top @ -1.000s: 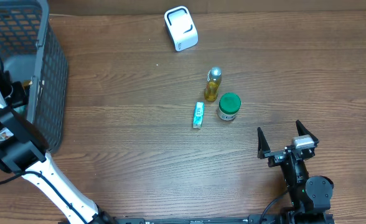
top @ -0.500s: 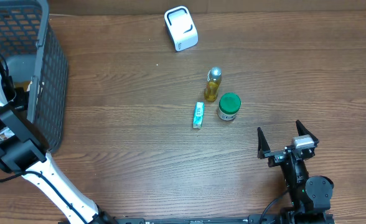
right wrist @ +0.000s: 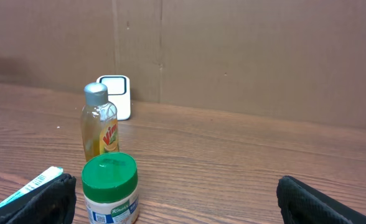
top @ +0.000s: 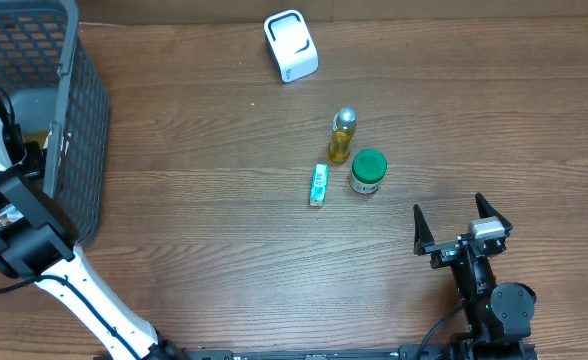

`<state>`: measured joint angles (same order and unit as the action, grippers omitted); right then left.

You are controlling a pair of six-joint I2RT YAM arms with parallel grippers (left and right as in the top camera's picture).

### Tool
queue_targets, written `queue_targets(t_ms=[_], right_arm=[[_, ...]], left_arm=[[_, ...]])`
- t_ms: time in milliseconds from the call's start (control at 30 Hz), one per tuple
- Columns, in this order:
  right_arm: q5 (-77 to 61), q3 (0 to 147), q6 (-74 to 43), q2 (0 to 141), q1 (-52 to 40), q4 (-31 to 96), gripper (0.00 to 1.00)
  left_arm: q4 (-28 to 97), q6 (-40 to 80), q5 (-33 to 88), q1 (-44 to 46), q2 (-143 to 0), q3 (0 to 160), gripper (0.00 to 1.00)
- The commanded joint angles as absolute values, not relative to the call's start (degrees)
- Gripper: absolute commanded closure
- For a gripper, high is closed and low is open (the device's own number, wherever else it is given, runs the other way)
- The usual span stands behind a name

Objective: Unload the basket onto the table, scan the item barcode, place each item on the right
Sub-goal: 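Grasp the green wipes pack in the basket with the left gripper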

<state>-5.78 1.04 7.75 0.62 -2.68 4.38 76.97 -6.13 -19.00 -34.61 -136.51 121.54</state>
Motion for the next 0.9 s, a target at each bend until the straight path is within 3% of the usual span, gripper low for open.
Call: queue_targets(t_ms=[0,367,867], right_arm=[[-6.11,0.45,7.99,0.23,-2.92,4.23,0.00],[-6.09,0.45,7.99,0.23,-2.92,4.23,0.00],[-6.11,0.45,7.99,0.23,-2.92,4.23,0.00]], left_arm=[[77.76,-5.10,-14.55,-35.07,-134.28,124.66,0.01],[80.03,-7.40,-13.43,-35.00,-131.09,131.61,0.00],[69.45,-20.29,-10.85,-36.71,-131.13,118.52,0.00]])
